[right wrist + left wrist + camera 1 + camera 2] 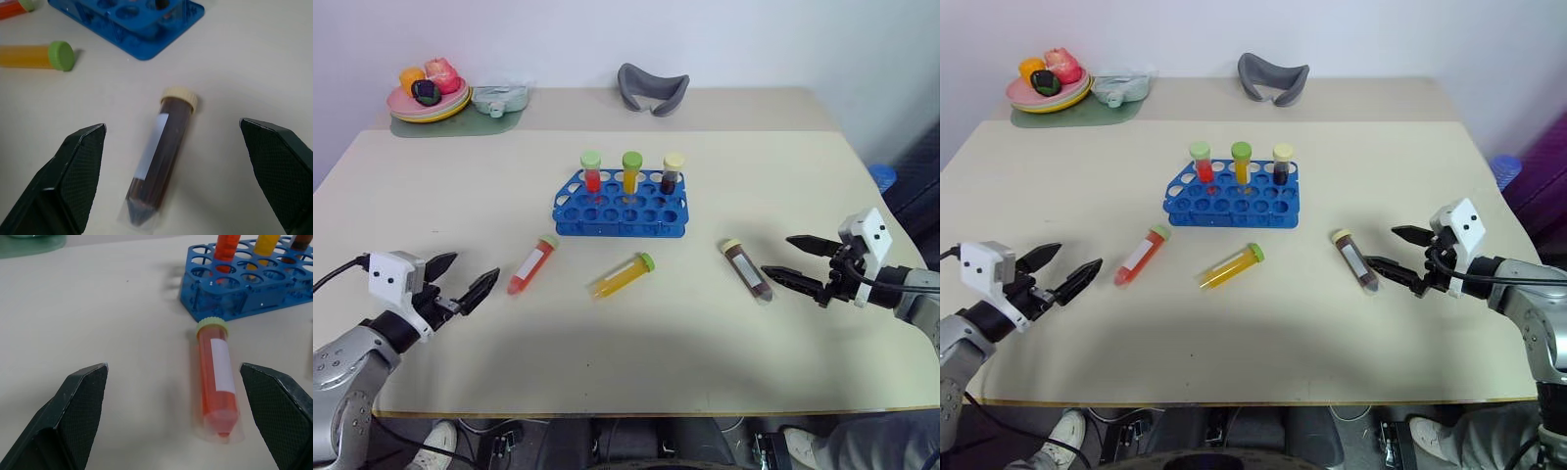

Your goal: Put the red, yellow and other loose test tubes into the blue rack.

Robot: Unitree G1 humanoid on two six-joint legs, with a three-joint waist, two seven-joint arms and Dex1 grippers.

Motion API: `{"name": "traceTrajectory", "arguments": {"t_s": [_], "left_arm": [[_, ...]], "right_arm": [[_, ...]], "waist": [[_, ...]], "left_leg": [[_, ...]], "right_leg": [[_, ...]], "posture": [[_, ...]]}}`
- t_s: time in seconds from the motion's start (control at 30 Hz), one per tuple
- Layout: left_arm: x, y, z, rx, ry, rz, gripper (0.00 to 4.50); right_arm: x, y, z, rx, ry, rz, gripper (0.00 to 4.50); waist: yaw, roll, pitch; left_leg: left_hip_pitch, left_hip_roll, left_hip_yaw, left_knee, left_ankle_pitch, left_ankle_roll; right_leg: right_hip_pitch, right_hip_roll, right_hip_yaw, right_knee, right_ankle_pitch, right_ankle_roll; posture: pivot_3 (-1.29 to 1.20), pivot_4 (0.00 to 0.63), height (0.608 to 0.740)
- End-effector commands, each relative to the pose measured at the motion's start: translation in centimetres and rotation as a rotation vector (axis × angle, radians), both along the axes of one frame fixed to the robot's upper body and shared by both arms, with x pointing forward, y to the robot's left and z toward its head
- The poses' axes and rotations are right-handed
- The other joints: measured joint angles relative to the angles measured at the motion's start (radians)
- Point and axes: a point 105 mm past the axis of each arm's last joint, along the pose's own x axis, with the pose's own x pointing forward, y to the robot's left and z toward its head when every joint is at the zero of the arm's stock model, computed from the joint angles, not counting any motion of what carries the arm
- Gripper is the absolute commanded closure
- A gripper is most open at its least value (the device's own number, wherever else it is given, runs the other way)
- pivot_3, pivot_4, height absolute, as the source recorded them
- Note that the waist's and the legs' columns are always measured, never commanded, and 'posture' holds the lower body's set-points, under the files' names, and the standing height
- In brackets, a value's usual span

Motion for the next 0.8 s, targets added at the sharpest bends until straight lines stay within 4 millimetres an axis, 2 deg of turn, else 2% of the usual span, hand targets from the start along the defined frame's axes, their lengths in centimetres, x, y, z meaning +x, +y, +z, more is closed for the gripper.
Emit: {"name": "traceTrajectory", "arguments": {"t_s": [0.03,0.23,0.37,0.47,0.63,0.73,0.8], "left_arm": [[-0.2,-0.1,0.8,0.014,-0.029,-0.005,0.1],[0.3,0.3,0.7,0.018,-0.036,0.014,0.1],[0.5,-0.8,1.7,-0.002,-0.071,-0.007,0.1],[0.5,-1.1,1.6,0.005,-0.071,-0.013,0.1],[0.7,-3.2,2.3,-0.008,-0.092,-0.099,0.1],[0.8,-5.4,2.0,-0.01,-0.076,-0.206,0.1],[0.7,-7.1,1.9,-0.01,-0.069,-0.3,0.1]], "right_arm": [[-0.1,0.0,1.9,0.001,-0.069,0.002,0.0],[0.6,0.1,1.7,0.016,-0.079,-0.003,0.0],[1.0,0.1,1.7,0.019,-0.093,0.004,0.0],[1.8,-0.2,1.4,0.021,-0.095,-0.029,0.0],[2.0,0.1,2.7,0.011,-0.111,-0.036,0.0],[1.6,1.3,4.6,0.03,-0.141,-0.044,0.0],[1.3,2.3,5.2,0.035,-0.127,-0.062,0.0]], "waist": [[0.0,0.0,0.0],[0.001,0.0,0.0],[0.001,0.0,0.0],[0.0,0.0,0.0],[0.002,0.0,0.0],[0.002,0.001,0.0],[0.001,0.001,0.0]], "left_leg": [[0.0,0.0,0.0,0.0,0.0,0.0],[0.0,0.0,0.0,0.0,0.0,0.0],[0.0,0.0,0.0,0.0,0.0,0.0],[0.0,0.0,0.0,0.0,0.0,0.0],[0.0,0.0,0.0,0.0,0.0,0.0],[0.0,0.0,0.0,0.0,0.0,0.0],[0.0,0.0,0.0,0.0,0.0,0.0]], "right_leg": [[0.0,0.0,0.0,0.0,0.0,0.0],[0.0,0.0,0.0,0.0,0.0,0.0],[0.0,0.0,0.0,0.0,0.0,0.0],[0.0,0.0,0.0,0.0,0.0,0.0],[0.0,0.0,0.0,0.0,0.0,0.0],[0.0,0.0,0.0,0.0,0.0,0.0],[0.0,0.0,0.0,0.001,0.0,0.0]], "posture": [[0.0,0.15,0.735],[0.0,0.15,0.735],[0.0,0.15,0.735],[0.0,0.15,0.735],[0.0,0.15,0.735],[0.0,0.15,0.735],[0.0,0.15,0.735]]}}
